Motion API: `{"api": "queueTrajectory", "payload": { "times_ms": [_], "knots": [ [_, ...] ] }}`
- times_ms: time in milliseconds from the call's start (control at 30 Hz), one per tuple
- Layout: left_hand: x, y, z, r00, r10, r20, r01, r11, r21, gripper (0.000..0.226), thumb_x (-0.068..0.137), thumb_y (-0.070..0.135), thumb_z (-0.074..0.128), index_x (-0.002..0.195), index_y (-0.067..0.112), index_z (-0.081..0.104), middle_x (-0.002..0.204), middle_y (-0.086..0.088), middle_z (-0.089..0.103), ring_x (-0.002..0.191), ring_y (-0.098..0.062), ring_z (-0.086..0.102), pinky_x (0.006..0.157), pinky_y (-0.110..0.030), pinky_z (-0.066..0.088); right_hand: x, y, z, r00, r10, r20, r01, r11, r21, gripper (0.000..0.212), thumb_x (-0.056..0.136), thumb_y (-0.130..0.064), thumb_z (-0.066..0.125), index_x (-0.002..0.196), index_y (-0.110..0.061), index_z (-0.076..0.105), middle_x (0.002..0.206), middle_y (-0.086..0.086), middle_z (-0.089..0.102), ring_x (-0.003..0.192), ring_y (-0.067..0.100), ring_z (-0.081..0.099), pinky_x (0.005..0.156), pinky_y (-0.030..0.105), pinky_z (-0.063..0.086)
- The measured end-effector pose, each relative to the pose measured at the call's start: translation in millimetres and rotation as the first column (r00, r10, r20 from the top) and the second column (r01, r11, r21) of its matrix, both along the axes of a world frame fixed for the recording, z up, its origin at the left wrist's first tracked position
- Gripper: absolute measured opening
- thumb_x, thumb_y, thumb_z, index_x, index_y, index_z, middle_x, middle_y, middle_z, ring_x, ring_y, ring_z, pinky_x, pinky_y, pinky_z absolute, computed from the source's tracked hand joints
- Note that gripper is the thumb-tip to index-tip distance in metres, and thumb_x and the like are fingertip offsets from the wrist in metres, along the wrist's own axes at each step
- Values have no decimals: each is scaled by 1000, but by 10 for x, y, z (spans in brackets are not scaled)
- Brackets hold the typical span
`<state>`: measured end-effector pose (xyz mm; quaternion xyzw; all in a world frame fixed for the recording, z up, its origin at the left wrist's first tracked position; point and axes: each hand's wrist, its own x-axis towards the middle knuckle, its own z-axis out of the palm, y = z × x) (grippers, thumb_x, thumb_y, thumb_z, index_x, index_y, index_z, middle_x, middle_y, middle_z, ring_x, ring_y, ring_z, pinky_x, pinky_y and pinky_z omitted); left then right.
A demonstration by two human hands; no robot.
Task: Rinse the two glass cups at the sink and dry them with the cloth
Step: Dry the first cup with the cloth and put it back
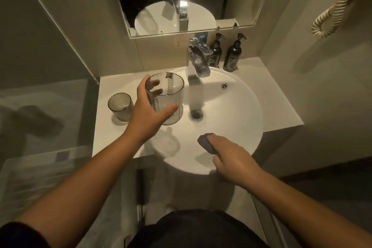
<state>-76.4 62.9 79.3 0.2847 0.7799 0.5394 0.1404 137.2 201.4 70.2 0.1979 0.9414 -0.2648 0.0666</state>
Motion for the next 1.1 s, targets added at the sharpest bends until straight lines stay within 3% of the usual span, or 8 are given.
{"api": "queueTrajectory", "payload": {
  "times_ms": [167, 333, 467, 667, 733, 800, 900, 1100],
  "knots": [
    [321, -161, -157, 1000, -9, 12, 10, 999, -34, 107, 71, 45, 82, 155, 26, 17, 141, 16, 42, 120, 12, 49, 102, -26, 42, 253, -15, -413, 1000, -7, 26, 4, 992, 129, 36, 89, -14, 49, 125, -20, 47, 122, -1, 55, 100, 17, 55, 78, 24, 39],
    [686, -293, -283, 999, 17, 28, -15, 999, -51, 110, 64, 58, 75, 154, 29, 18, 144, 14, 43, 128, -5, 52, 102, -26, 43, 352, 24, -769, 985, 88, 147, -142, 901, 409, 51, 95, -51, 39, 137, -24, 45, 143, 4, 49, 130, 28, 45, 110, 48, 30],
    [981, -373, -311, 999, 50, 20, -49, 997, -64, 110, 64, 56, 76, 153, 26, 19, 145, 10, 44, 130, -11, 53, 107, -36, 45, 424, 20, -860, 970, 75, 233, -169, 893, 416, 79, 84, -74, 12, 139, -26, 40, 148, 6, 44, 139, 36, 34, 111, 60, 19],
    [1252, -501, -229, 990, 137, 19, -136, 990, -45, 110, 66, 59, 76, 154, 30, 18, 149, 12, 41, 130, -2, 50, 108, -32, 45, 365, 117, -557, 962, 109, 249, -178, 946, 271, 96, 75, -87, 14, 152, -30, 11, 163, 4, 3, 148, 35, -6, 112, 61, -5],
    [1296, -527, -178, 981, 192, 8, -192, 981, -15, 110, 66, 58, 78, 153, 34, 15, 153, 10, 38, 135, -7, 46, 106, -21, 41, 333, 77, -259, 998, 60, 20, -62, 987, 147, 98, 70, -90, 19, 150, -33, 19, 162, 0, 13, 148, 28, 12, 115, 52, 12],
    [1321, -517, -130, 972, 233, -30, -233, 973, 3, 110, 69, 51, 85, 150, 39, 12, 158, 2, 35, 141, -12, 40, 103, -13, 36, 232, -31, 94, 987, -42, -153, 16, 986, -167, 95, 66, -92, 31, 144, -39, 28, 153, -10, 32, 132, 12, 41, 102, 33, 38],
    [1316, -441, 17, 957, 271, -99, -269, 963, 37, 108, 70, 51, 82, 149, 36, 9, 162, -5, 31, 143, -10, 32, 102, 2, 28, -27, -154, 525, 968, -46, -247, -82, 873, -481, 88, 66, -79, 55, 142, -40, 34, 134, -23, 45, 110, -5, 52, 80, 13, 40],
    [884, -442, 317, 985, 86, -148, -98, 992, -74, 105, 80, 52, 76, 146, 53, -6, 165, 10, 15, 136, 21, 20, 102, 4, 23, -671, -57, 823, 923, -5, -386, -205, 841, -501, 79, 75, -37, 80, 142, -31, 39, 119, -23, 51, 97, -8, 55, 70, 7, 46]
  ]
}}
